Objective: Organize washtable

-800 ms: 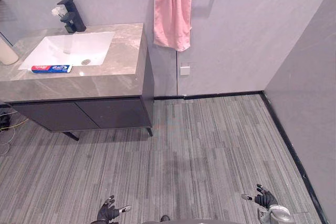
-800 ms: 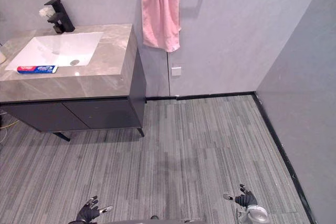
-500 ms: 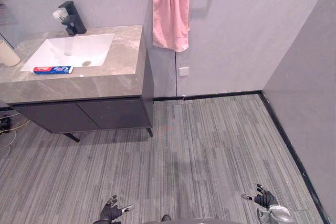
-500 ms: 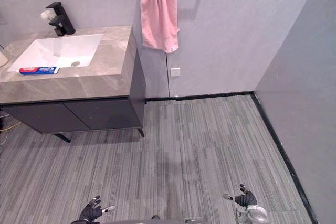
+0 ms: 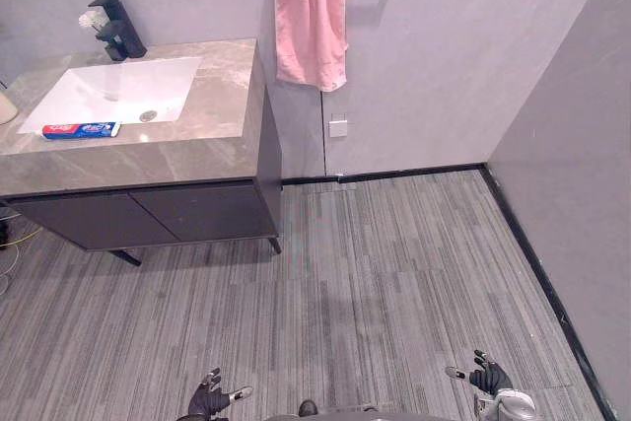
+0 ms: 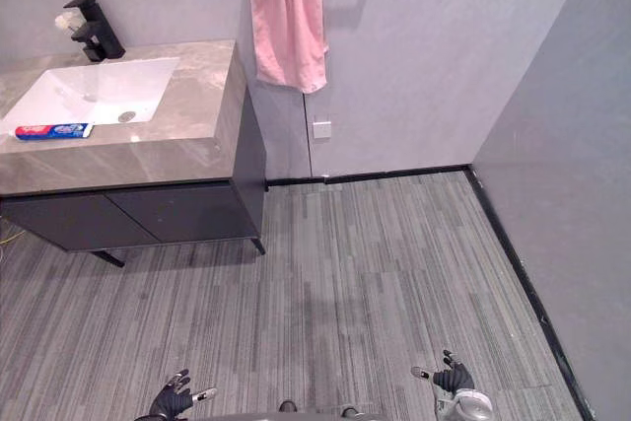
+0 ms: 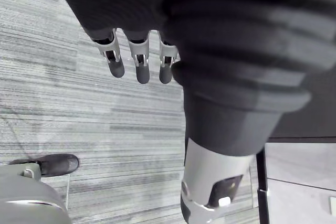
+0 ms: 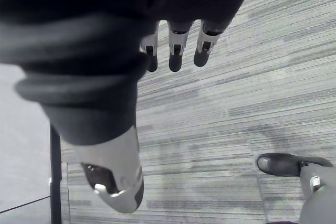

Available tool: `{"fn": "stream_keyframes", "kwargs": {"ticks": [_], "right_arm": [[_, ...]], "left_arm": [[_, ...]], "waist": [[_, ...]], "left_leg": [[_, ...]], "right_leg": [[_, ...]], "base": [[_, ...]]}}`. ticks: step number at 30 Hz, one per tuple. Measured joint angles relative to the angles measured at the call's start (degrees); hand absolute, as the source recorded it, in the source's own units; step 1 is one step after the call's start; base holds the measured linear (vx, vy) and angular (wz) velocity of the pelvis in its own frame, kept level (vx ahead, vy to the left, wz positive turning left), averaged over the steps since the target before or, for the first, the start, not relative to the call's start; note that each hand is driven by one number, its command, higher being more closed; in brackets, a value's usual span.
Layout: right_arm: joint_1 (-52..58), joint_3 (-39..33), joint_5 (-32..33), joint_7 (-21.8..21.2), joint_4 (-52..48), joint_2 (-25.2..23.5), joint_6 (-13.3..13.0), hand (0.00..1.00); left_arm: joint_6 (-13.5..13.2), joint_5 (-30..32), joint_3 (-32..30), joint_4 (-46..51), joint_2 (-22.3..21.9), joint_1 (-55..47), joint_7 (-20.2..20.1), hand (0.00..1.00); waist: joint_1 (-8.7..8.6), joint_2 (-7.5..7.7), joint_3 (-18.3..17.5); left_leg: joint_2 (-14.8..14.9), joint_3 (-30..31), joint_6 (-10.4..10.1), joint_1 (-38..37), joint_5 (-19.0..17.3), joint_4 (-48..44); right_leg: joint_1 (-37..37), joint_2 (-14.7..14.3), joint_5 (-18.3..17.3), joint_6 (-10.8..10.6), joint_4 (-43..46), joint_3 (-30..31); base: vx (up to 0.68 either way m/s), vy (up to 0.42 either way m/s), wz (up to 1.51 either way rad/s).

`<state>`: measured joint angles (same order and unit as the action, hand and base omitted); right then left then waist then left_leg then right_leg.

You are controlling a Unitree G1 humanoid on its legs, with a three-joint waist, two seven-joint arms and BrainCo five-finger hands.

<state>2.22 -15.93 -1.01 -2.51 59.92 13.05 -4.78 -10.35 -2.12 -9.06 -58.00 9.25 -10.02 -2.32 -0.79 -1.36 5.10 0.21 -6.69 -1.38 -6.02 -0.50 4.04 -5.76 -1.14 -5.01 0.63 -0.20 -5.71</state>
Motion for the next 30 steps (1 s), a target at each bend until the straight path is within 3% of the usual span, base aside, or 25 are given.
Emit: {"fn": "stream_keyframes", "kwargs": {"ticks": [3, 9, 12, 13, 16, 17, 19, 20, 21, 25, 27, 28, 29, 30], "right_arm": [[-0.2, 0.0, 0.1, 0.0, 0.0, -0.8, 0.0, 0.0], [-0.8, 0.1, 0.6, 0.0, -0.1, -1.7, 0.1, 0.0], [-0.1, 0.1, 1.4, 0.1, -0.1, -1.5, 0.4, 0.0], [-0.1, 0.1, 1.7, 0.1, -0.1, -1.6, 0.6, 0.0], [-0.4, 0.1, 2.2, 0.3, -0.2, -1.7, 0.7, 0.0], [-0.6, 0.1, 2.5, 0.4, -0.4, -2.0, 0.7, 0.0], [-0.9, 0.3, 2.7, 0.6, -0.8, -3.0, 0.7, 0.0], [-0.9, 1.1, 2.7, 0.8, -0.6, -3.5, 0.8, 0.0], [-1.1, 1.7, 2.7, 0.9, -0.6, -3.5, 0.8, 0.0], [-2.5, 2.7, 2.7, 1.1, -0.7, -2.9, 0.7, 0.0], [-2.7, 2.7, 2.7, 1.1, -0.7, -2.5, 0.7, 0.0], [-1.7, 2.6, 2.7, 1.1, -0.7, -2.5, 0.7, 0.0], [-0.9, 2.5, 2.7, 1.1, -0.5, -2.0, 0.8, 0.0], [-0.8, 2.4, 2.7, 1.1, -0.7, -2.1, 0.9, 0.0]], "left_arm": [[0.0, 0.0, 0.0, 0.0, -0.1, 0.0, 0.0, 0.0], [0.0, -0.8, 0.2, 0.1, -0.2, 0.2, 0.2, 0.0], [0.0, -2.2, 2.0, 0.2, -0.2, 1.0, 0.7, 0.0], [0.0, -2.4, 2.3, 0.8, -0.3, 1.1, 1.2, 0.0], [0.0, -2.6, 2.9, 2.4, -0.5, 1.2, 1.2, 0.0], [0.0, -3.1, 3.5, 3.2, -0.3, 1.2, 1.2, 0.0], [-0.1, -4.1, 4.8, 4.7, 0.3, 1.3, 1.3, 0.0], [-0.1, -4.5, 5.0, 5.6, 0.6, 1.7, 1.3, 0.0], [0.0, -4.5, 5.0, 5.7, 0.5, 1.6, 1.3, 0.0], [0.0, -4.5, 5.0, 5.7, 0.1, 2.7, 1.3, 0.0], [0.0, -4.5, 5.7, 5.7, 0.3, 3.3, 1.3, 0.0], [-0.1, -4.5, 6.7, 5.7, 1.0, 3.8, 1.2, 0.0], [0.0, -4.5, 6.6, 5.5, 0.4, 4.1, 1.4, 0.0], [-0.1, -4.5, 6.6, 5.7, 0.2, 4.0, 1.3, 0.0]], "waist": [[0.18, 0.34, -0.1], [0.84, 0.29, -0.1], [1.41, 0.09, 0.0], [1.43, 0.07, 0.1], [1.52, -0.26, 0.4], [1.53, -0.19, 0.8], [1.51, 0.43, 2.1], [1.8, 0.76, 2.7], [1.68, 0.36, 2.9], [0.72, -1.3, 4.0], [-0.25, -1.19, 4.4], [-0.59, 0.25, 4.5], [-1.17, 0.2, 4.4], [-1.2, -0.3, 4.1]], "left_leg": [[0.0, -1.3, -0.6, 0.0, -0.5, -0.2], [0.7, -4.6, 1.1, 2.6, -5.2, -4.9], [0.7, -5.1, 1.7, 5.0, -7.9, -8.8], [0.7, -5.4, 2.0, 5.6, -9.4, -10.6], [0.7, -6.2, 2.8, 6.1, -12.7, -14.9], [0.4, -6.3, 3.1, 5.5, -13.3, -15.9], [-0.5, -6.0, 4.2, 3.5, -14.0, -15.9], [-0.9, -5.8, 4.6, 2.1, -15.5, -15.9], [-0.8, -5.4, 4.5, 1.3, -15.9, -15.4], [2.8, -3.7, 3.4, -1.6, -16.0, -12.7], [3.9, -2.0, 1.4, -3.0, -15.7, -11.7], [3.5, -0.8, -0.4, -4.5, -16.4, -11.7], [4.6, 0.4, -2.4, -6.1, -17.8, -12.1], [5.6, 0.6, -2.9, -6.0, -17.5, -12.9]], "right_leg": [[0.0, 0.0, 0.0, 0.0, -0.1, 1.4], [2.2, -0.3, -0.1, -0.1, 0.0, 4.8], [4.3, 0.2, -1.7, -1.6, 2.7, 5.1], [5.6, 0.4, -3.7, -2.0, 6.2, 5.2], [11.0, 1.6, -8.4, -6.1, 20.1, 4.7], [14.2, 2.5, -9.2, -7.3, 28.3, 4.0], [18.1, 4.4, -9.2, -7.7, 39.4, 2.4], [20.9, 6.6, -10.6, -7.2, 45.7, -0.2], [22.1, 7.5, -11.9, -6.8, 46.5, -2.3], [27.1, 5.9, -12.5, -4.8, 37.3, -7.2], [28.5, 4.5, -8.0, -3.8, 28.5, -6.9], [28.7, 5.2, -2.3, -1.9, 24.1, -6.1], [28.6, 5.0, 0.3, 0.4, 27.0, -6.9], [28.5, 4.5, -0.6, 1.1, 27.6, -7.5]], "base": [[0.04, -0.002, -0.19], [0.01, 0.001, -0.34], [0.04, 0.025, -0.17], [0.09, 0.067, -0.15], [0.08, 0.072, -0.1], [0.13, 0.123, 0.02], [0.15, 0.082, 0.13], [0.16, 0.03, 0.13], [0.18, 0.018, 0.1], [0.32, -0.085, 0.22], [0.34, -0.145, 0.42], [0.46, -0.225, 0.54], [0.47, -0.225, 0.42], [0.47, -0.251, 0.21]]}}
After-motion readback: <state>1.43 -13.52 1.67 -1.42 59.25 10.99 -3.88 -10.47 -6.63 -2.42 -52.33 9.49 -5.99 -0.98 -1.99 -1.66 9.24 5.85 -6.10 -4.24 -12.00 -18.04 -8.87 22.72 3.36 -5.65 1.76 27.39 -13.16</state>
